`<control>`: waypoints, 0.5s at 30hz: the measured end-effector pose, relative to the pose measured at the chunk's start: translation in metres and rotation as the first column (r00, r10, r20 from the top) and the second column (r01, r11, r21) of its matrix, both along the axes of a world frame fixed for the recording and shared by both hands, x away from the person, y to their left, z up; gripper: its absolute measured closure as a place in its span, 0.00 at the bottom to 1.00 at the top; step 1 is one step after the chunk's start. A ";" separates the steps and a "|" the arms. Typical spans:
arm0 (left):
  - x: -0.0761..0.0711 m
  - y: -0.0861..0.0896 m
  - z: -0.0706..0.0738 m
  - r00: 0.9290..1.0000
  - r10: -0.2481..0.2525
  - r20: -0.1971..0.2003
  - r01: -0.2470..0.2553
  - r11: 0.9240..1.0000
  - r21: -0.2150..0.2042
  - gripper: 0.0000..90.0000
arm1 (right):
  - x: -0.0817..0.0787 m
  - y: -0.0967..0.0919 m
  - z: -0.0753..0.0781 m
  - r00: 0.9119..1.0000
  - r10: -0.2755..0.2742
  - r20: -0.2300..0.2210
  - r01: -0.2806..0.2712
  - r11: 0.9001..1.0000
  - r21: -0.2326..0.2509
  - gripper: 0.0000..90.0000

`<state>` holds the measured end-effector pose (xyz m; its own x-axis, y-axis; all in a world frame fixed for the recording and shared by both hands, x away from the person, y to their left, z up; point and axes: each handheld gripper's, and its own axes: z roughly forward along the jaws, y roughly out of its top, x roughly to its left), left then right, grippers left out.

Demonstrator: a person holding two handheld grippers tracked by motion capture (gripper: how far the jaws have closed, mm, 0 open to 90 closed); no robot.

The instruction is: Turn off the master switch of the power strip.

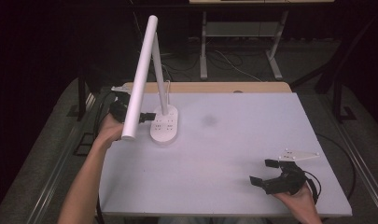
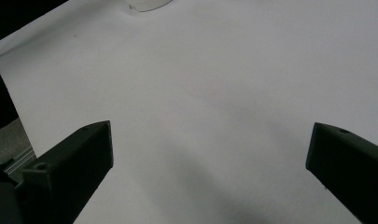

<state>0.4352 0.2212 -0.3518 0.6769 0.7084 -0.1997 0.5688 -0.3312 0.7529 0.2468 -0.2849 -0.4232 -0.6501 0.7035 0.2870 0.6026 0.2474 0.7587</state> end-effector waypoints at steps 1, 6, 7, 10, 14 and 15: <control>0.000 0.000 0.000 1.000 0.000 0.000 0.000 1.000 0.000 0.06 | 0.000 0.000 0.000 1.000 0.000 0.000 0.000 1.000 0.000 0.00; 0.006 0.000 0.002 1.000 0.015 -0.005 -0.015 1.000 -0.007 0.08 | 0.000 0.000 0.000 1.000 -0.002 0.001 0.002 1.000 -0.001 0.00; 0.008 0.000 0.002 1.000 0.019 -0.002 -0.019 1.000 -0.015 0.09 | 0.000 0.000 0.000 1.000 -0.003 0.000 0.003 1.000 0.000 0.00; 0.011 0.000 0.002 1.000 0.018 -0.004 -0.018 1.000 -0.013 0.09 | 0.000 0.000 0.000 1.000 -0.004 -0.001 0.004 1.000 0.000 0.00; 0.017 -0.001 -0.001 0.999 0.033 -0.017 -0.033 0.999 -0.017 0.11 | 0.000 0.000 0.000 1.000 -0.005 0.000 0.005 1.000 0.001 0.00; 0.018 -0.001 -0.002 0.999 0.034 -0.021 -0.034 0.999 -0.018 0.11 | 0.000 0.000 0.000 1.000 -0.005 0.000 0.005 1.000 0.001 0.00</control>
